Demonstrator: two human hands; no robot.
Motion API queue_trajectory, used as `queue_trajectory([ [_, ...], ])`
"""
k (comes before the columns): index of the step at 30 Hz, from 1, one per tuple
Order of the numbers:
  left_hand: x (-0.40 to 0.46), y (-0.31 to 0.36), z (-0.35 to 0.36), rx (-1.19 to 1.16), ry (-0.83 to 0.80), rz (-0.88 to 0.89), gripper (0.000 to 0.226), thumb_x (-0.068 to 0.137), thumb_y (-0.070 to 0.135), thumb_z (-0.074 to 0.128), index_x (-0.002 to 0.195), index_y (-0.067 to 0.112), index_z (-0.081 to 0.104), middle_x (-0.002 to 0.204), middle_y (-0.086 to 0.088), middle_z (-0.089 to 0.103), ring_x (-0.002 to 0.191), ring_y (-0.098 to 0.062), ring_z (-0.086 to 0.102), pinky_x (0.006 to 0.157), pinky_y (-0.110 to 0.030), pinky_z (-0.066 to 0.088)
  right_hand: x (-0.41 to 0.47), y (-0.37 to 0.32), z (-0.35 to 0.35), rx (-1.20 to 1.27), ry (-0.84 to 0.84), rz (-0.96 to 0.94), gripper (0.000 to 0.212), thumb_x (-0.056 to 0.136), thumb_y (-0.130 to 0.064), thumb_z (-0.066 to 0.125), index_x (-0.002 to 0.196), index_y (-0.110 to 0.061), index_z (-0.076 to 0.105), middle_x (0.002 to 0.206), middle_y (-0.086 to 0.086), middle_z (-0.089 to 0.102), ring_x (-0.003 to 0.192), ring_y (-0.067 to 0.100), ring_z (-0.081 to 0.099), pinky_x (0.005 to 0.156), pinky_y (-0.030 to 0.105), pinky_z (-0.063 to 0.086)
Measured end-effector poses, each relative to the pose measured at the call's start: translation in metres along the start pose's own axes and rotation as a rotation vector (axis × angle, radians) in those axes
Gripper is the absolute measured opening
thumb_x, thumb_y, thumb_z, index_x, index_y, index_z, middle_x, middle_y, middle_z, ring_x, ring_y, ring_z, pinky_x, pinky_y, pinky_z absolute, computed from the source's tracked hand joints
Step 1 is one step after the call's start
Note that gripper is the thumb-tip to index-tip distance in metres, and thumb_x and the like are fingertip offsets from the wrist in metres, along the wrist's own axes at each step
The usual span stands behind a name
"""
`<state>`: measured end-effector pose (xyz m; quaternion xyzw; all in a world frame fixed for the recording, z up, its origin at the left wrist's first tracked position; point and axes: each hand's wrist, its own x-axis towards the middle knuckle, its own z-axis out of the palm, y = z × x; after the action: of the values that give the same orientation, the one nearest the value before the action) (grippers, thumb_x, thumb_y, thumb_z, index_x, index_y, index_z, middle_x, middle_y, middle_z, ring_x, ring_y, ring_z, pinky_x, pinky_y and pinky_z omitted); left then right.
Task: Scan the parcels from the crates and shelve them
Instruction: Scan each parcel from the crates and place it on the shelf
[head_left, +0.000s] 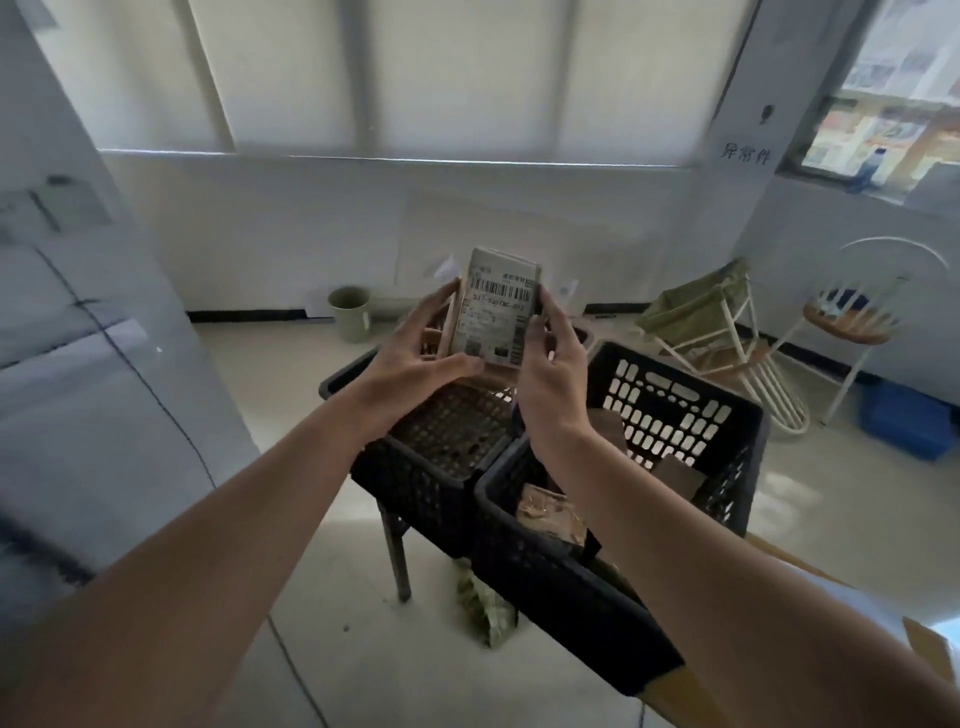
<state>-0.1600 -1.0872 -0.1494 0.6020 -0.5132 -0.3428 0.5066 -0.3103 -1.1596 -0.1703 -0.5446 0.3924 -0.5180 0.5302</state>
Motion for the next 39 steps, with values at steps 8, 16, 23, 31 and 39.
queue_trajectory([
  [8,-0.062,-0.006,-0.065,0.009,0.364,0.068,0.047,0.093,0.033,0.076,0.137,0.033,0.059,0.135,0.004,0.065,0.128,-0.015,0.062,0.097,-0.05,0.061,-0.041,0.001,0.072,0.073,-0.249,0.015,0.038,0.11,-0.037,0.054,0.138,-0.062,0.059,0.142,0.011,0.053,0.123,0.026,0.066,0.094,0.049,0.064],
  [16,-0.157,-0.015,-0.095,0.16,0.733,0.013,0.038,0.099,0.027,0.073,0.135,0.027,0.061,0.132,0.008,0.069,0.119,-0.005,0.066,0.098,-0.037,0.061,-0.102,0.003,0.121,0.106,-0.576,0.002,0.041,0.111,-0.031,0.053,0.149,-0.044,0.059,0.133,0.002,0.047,0.12,0.018,0.063,0.094,0.039,0.064],
  [23,-0.263,-0.02,-0.11,0.242,1.017,0.003,0.056,0.098,0.018,0.074,0.148,0.032,0.055,0.142,0.01,0.062,0.114,-0.005,0.07,0.089,-0.029,0.062,-0.18,-0.001,0.161,0.081,-0.842,0.024,0.045,0.111,-0.027,0.054,0.151,-0.047,0.055,0.124,-0.008,0.045,0.116,0.01,0.058,0.094,0.036,0.064],
  [31,-0.406,-0.015,-0.171,0.454,1.228,-0.003,0.062,0.099,0.025,0.073,0.154,0.032,0.048,0.148,0.01,0.054,0.133,-0.016,0.059,0.096,-0.04,0.062,-0.305,-0.023,0.24,0.111,-1.088,-0.014,0.047,0.112,-0.025,0.053,0.154,-0.045,0.052,0.123,-0.006,0.045,0.115,0.01,0.058,0.095,0.031,0.062],
  [39,-0.568,-0.025,-0.267,0.548,1.323,0.011,0.062,0.099,0.017,0.074,0.155,0.02,0.048,0.147,0.003,0.056,0.13,-0.005,0.06,0.094,-0.031,0.062,-0.469,-0.033,0.342,0.121,-1.189,-0.044,0.045,0.111,-0.031,0.054,0.149,-0.055,0.053,0.129,-0.006,0.048,0.118,0.013,0.06,0.094,0.035,0.064],
])
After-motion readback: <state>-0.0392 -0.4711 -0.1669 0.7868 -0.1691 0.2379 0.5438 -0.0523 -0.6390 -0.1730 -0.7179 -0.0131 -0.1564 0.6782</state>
